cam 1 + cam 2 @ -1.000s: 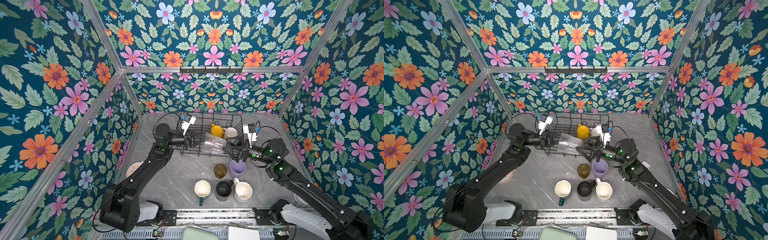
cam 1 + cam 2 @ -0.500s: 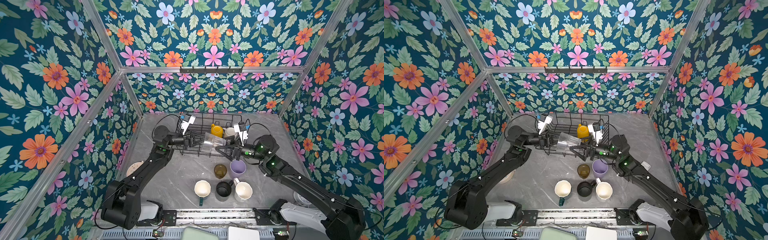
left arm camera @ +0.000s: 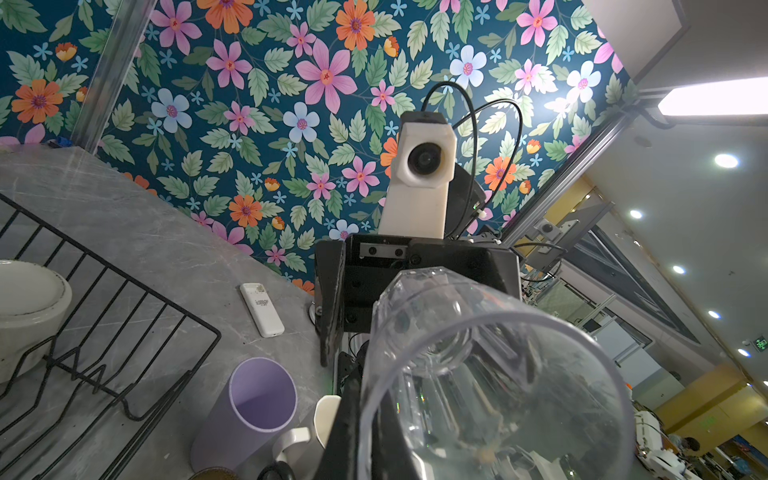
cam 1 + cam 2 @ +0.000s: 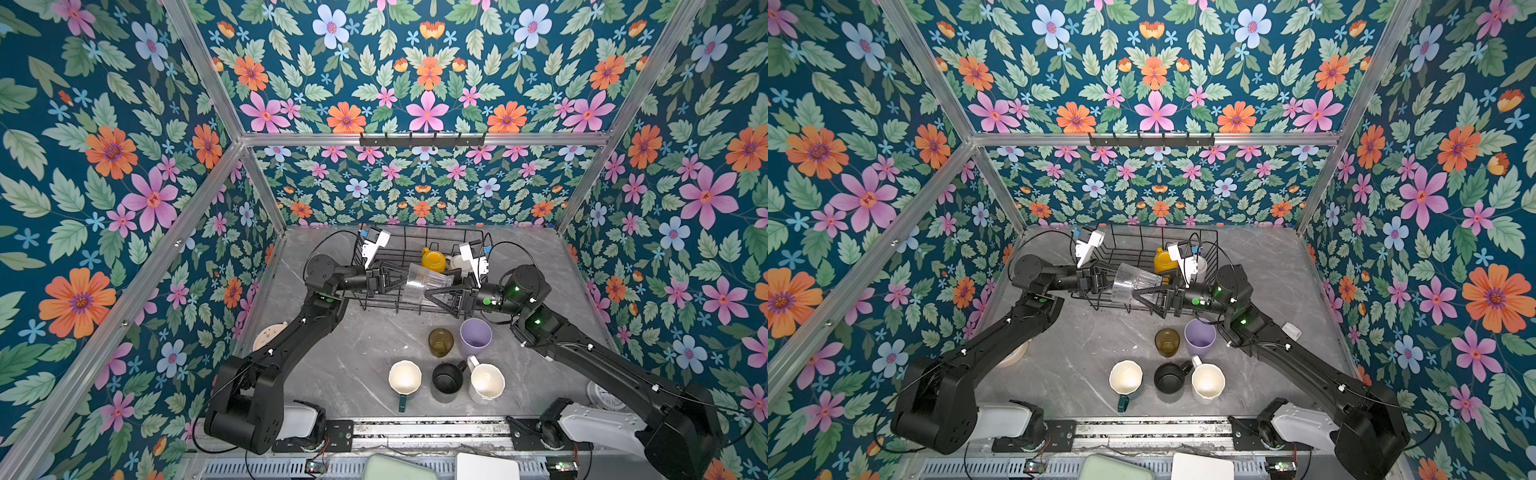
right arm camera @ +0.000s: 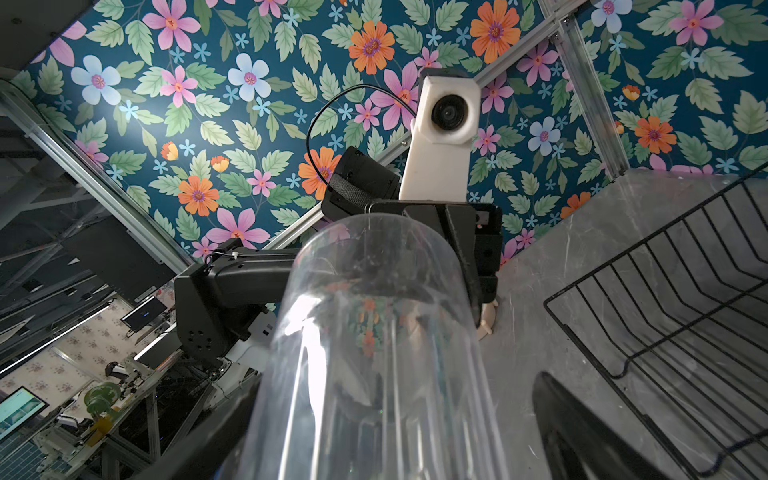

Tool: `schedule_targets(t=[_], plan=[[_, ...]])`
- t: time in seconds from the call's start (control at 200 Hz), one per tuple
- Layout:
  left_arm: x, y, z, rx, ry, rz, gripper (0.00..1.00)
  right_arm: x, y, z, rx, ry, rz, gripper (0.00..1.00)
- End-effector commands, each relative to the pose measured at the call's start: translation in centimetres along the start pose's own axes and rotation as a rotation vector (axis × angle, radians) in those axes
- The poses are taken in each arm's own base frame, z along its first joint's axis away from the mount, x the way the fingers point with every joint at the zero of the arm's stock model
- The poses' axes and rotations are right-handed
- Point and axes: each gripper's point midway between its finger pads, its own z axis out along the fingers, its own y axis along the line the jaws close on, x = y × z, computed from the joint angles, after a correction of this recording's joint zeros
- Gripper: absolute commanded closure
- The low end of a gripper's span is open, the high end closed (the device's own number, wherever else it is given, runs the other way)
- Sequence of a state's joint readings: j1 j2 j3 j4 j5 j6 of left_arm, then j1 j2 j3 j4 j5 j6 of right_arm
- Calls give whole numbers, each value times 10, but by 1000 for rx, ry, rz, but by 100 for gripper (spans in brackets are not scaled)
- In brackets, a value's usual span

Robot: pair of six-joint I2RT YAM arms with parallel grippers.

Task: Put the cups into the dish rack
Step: 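Grasp the clear glass with the right gripper beside the left gripper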

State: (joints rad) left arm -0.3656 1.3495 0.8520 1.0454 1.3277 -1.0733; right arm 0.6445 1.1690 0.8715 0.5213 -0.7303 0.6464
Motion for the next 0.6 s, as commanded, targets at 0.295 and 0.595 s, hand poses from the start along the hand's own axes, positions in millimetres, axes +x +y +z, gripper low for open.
schedule_targets(t=[0.295, 0.595], plan=[[-3, -13, 1, 32, 6, 59, 100, -1, -10, 6, 28, -6, 28, 32], [-5, -15, 1, 34, 6, 60, 100, 3, -13, 4, 43, 3, 42, 64]])
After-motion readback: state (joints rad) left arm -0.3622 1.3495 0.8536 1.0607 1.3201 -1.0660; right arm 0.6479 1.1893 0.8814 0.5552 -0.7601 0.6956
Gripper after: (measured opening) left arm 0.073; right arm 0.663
